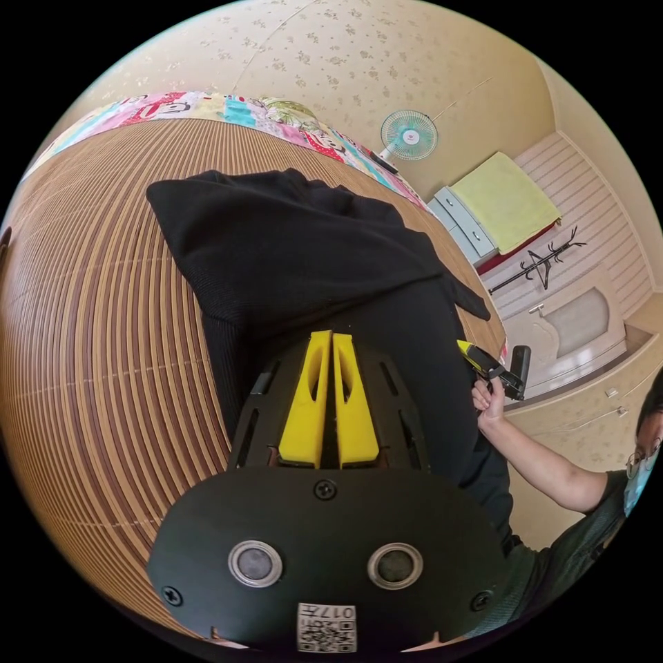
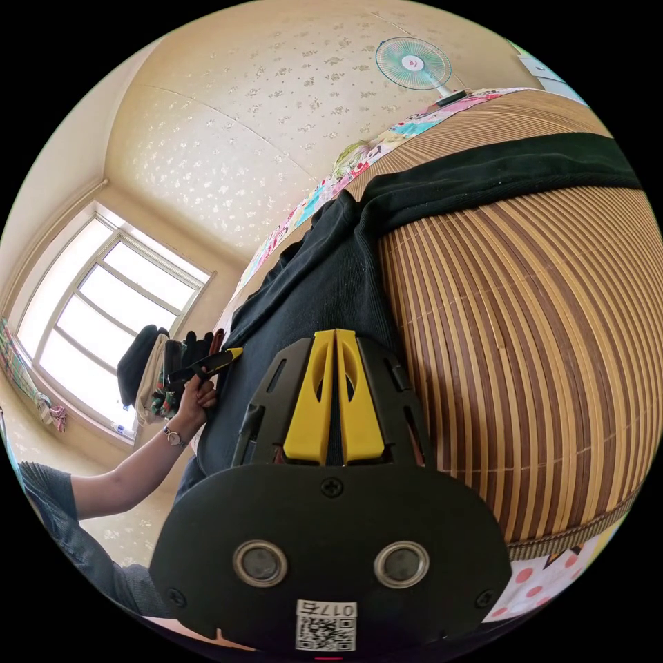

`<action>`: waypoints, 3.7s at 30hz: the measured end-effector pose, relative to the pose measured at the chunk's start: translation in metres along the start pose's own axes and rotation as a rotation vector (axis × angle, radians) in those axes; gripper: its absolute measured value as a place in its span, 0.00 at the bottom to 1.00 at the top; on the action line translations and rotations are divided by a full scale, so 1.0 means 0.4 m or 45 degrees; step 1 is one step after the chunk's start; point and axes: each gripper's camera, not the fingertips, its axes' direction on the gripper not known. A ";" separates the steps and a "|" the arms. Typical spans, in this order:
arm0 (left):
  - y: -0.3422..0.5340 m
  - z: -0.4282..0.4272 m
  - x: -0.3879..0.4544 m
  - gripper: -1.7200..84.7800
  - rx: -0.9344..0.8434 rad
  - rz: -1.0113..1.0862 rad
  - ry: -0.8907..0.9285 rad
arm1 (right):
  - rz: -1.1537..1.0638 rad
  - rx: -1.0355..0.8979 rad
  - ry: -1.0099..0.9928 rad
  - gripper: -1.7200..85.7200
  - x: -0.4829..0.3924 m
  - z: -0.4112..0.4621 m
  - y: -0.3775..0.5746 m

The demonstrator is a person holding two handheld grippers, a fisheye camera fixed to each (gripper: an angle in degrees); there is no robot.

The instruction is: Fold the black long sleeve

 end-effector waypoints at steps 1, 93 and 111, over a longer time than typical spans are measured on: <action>0.004 0.004 0.002 0.01 0.000 -0.001 0.002 | 0.000 0.000 0.000 0.02 -0.004 -0.002 0.001; 0.270 0.277 0.271 0.01 0.034 0.223 -0.535 | -0.982 -0.870 0.211 0.12 -0.635 1.326 -0.120; 0.247 0.249 0.223 0.01 0.045 0.197 -0.462 | -0.535 -0.324 0.800 0.04 -0.002 1.110 -0.428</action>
